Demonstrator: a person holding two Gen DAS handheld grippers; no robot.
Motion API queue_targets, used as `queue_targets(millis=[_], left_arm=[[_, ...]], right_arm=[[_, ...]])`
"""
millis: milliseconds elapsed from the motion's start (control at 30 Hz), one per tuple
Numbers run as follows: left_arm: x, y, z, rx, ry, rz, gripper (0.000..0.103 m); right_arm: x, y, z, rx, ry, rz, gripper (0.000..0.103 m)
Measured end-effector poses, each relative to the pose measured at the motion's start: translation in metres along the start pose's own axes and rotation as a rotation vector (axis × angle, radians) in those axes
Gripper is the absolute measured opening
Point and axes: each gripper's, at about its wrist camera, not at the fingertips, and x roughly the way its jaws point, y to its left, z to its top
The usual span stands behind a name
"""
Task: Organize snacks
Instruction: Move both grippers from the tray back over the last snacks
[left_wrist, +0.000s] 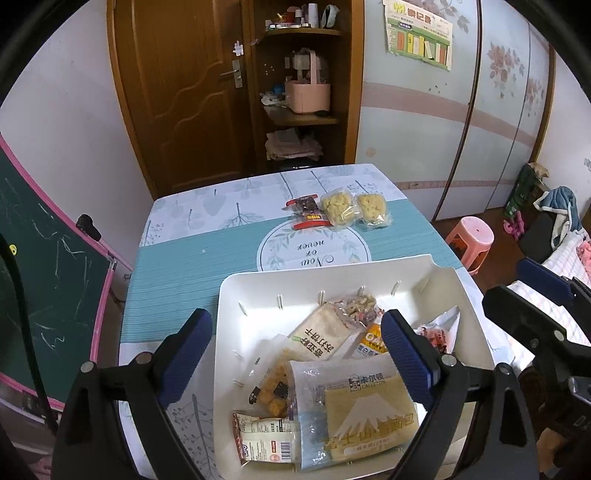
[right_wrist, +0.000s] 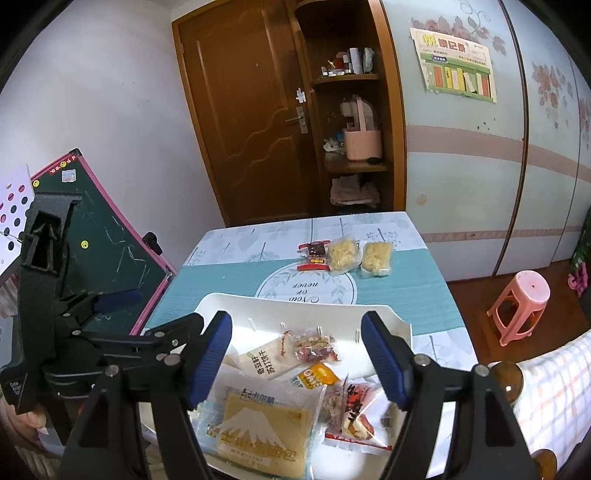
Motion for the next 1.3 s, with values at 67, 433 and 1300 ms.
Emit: queue_targets(millis=[67, 433, 1300], left_arm=[[0.000, 0.001, -0.001, 0.002, 0.002, -0.002, 0.092], [0.005, -0.002, -0.004, 0.003, 0.012, -0.007, 0.092], [0.027, 0.012, 0.033, -0.003, -0.002, -0.002, 0.092]], right_arm=[[0.001, 0.000, -0.001, 0.000, 0.007, 0.002, 0.073], [0.005, 0.000, -0.004, -0.002, 0.022, 0.003, 0.073], [0.046, -0.015, 0.008, 0.010, 0.152, 0.026, 0.073]])
